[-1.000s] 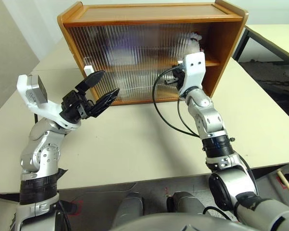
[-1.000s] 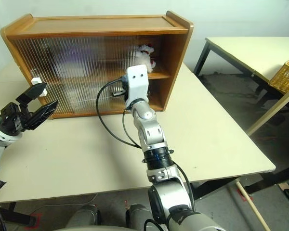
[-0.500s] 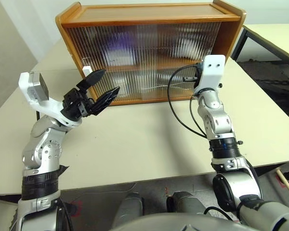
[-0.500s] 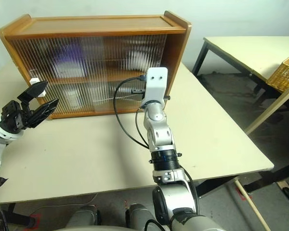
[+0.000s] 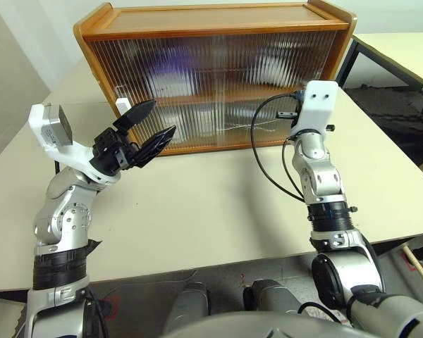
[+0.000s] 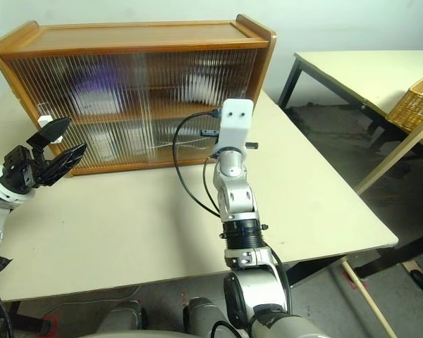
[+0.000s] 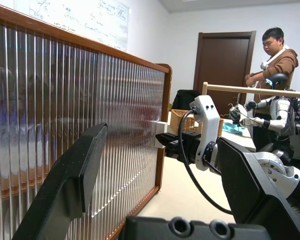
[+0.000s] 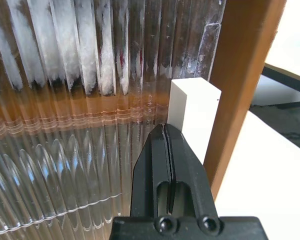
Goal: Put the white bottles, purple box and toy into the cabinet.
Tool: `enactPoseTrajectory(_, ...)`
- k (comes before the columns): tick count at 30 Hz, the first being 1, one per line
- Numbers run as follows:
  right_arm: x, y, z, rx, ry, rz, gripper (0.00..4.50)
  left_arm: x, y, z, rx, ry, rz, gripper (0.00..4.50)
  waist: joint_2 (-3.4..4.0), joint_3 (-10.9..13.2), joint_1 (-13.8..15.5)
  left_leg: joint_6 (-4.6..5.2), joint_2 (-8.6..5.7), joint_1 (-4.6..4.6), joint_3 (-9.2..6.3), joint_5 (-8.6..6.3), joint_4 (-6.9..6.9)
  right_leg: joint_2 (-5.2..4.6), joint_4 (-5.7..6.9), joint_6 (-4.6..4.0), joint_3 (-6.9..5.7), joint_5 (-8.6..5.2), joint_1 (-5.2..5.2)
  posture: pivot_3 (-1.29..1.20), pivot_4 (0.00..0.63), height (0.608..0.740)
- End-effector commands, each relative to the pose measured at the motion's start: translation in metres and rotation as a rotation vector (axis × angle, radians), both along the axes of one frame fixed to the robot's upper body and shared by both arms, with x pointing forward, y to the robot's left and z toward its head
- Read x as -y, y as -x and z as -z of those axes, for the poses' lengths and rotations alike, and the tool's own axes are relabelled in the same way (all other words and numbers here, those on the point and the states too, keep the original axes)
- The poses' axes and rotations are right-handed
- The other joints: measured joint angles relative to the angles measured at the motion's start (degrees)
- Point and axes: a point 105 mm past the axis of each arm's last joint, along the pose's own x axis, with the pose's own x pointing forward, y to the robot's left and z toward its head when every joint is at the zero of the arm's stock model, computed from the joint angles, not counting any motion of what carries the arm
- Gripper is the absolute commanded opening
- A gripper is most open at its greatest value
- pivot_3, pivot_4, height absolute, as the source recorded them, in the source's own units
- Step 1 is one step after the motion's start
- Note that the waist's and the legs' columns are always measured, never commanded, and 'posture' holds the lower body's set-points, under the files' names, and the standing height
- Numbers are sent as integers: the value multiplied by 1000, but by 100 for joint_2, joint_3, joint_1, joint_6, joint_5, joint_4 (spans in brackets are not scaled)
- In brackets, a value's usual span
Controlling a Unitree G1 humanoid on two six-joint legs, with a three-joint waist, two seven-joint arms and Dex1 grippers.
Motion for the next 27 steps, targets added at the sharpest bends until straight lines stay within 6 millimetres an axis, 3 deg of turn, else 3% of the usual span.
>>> enactPoseTrajectory(1,13,0,4,-15,18,97,37,2,-2,1,-2,-12,4,4500,0,0,0,0,0,0,0,0,0,0,0,0,0,0,0,-37,0,740)
enactPoseTrajectory(9,16,1,4,1,47,136,37,2,-2,1,-1,-11,4,4500,0,0,19,0,0,-2,-2,0,1,-1,0,0,-1,0,0,-37,0,740)
enactPoseTrajectory(13,1,2,-1,46,79,-8,195,3,-2,2,-1,-11,6,4500,0,0,13,-1,-1,-6,-1,-1,2,-2,-1,-1,-1,0,-3,-37,0,740)
enactPoseTrajectory(18,-29,19,-11,139,106,-260,200,4,-2,3,-4,-9,10,4500,0,0,-9,-1,0,-6,0,-1,-7,1,-1,2,-1,-2,-7,-41,0,740)
enactPoseTrajectory(21,-35,28,-8,132,111,-335,761,5,-1,3,-6,-8,13,4500,0,0,-25,0,1,-5,0,0,-7,2,-1,10,-2,-7,-6,-42,0,740)
enactPoseTrajectory(27,-31,44,12,64,130,-473,2964,2,-1,10,-26,0,5,4500,-2,-1,-27,0,0,-3,1,0,15,1,-1,55,0,-30,10,-44,0,740)
